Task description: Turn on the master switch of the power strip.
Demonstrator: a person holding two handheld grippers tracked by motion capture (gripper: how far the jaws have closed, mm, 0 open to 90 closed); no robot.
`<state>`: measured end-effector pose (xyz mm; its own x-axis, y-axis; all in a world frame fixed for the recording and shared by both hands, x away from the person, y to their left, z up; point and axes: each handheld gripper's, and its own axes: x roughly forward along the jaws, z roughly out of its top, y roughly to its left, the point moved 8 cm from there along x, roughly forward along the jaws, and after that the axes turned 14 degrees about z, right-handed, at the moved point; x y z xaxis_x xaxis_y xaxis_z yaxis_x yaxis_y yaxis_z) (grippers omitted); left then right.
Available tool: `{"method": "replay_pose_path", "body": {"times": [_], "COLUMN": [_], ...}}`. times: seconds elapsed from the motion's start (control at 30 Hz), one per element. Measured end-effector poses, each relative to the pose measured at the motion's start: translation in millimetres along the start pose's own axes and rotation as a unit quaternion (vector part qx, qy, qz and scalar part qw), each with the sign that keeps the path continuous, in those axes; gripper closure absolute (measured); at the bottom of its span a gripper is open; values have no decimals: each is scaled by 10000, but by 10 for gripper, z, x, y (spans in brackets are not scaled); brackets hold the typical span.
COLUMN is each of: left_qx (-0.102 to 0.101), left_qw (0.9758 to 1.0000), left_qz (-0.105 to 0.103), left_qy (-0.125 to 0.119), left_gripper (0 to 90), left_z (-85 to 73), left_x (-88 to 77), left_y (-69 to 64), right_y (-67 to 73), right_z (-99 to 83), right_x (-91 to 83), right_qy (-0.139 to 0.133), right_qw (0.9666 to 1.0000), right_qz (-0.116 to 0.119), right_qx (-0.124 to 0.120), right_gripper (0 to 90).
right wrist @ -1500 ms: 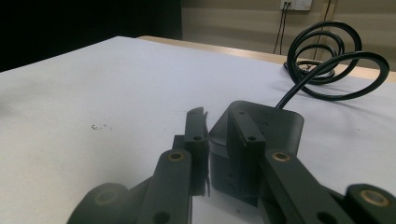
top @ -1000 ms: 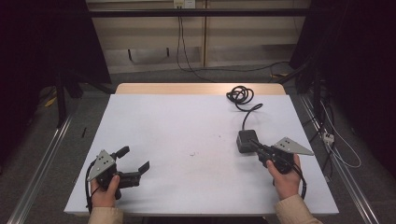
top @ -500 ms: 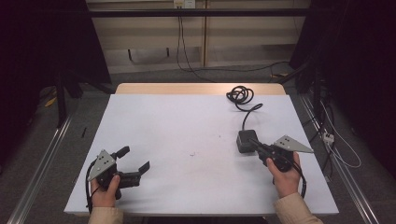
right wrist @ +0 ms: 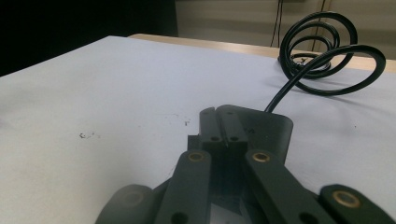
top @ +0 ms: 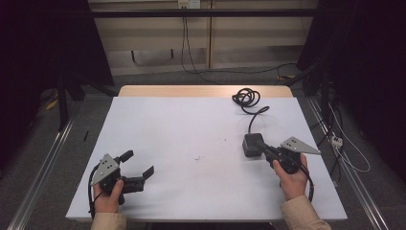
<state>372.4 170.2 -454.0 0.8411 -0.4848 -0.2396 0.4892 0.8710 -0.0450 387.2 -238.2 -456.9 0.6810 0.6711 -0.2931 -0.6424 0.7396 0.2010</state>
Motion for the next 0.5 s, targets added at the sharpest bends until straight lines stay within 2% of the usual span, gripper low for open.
{"method": "replay_pose_path", "body": {"times": [0.5], "left_qx": [-35], "left_qw": [10000], "left_qz": [-22], "left_qy": [19], "left_gripper": [21], "left_z": [-11], "left_x": [-1], "left_y": [-14], "right_y": [-39], "right_z": [12], "right_x": [13], "right_qy": [-15], "right_qw": [10000], "right_qz": [-27], "right_qx": [-30], "right_gripper": [900]}}
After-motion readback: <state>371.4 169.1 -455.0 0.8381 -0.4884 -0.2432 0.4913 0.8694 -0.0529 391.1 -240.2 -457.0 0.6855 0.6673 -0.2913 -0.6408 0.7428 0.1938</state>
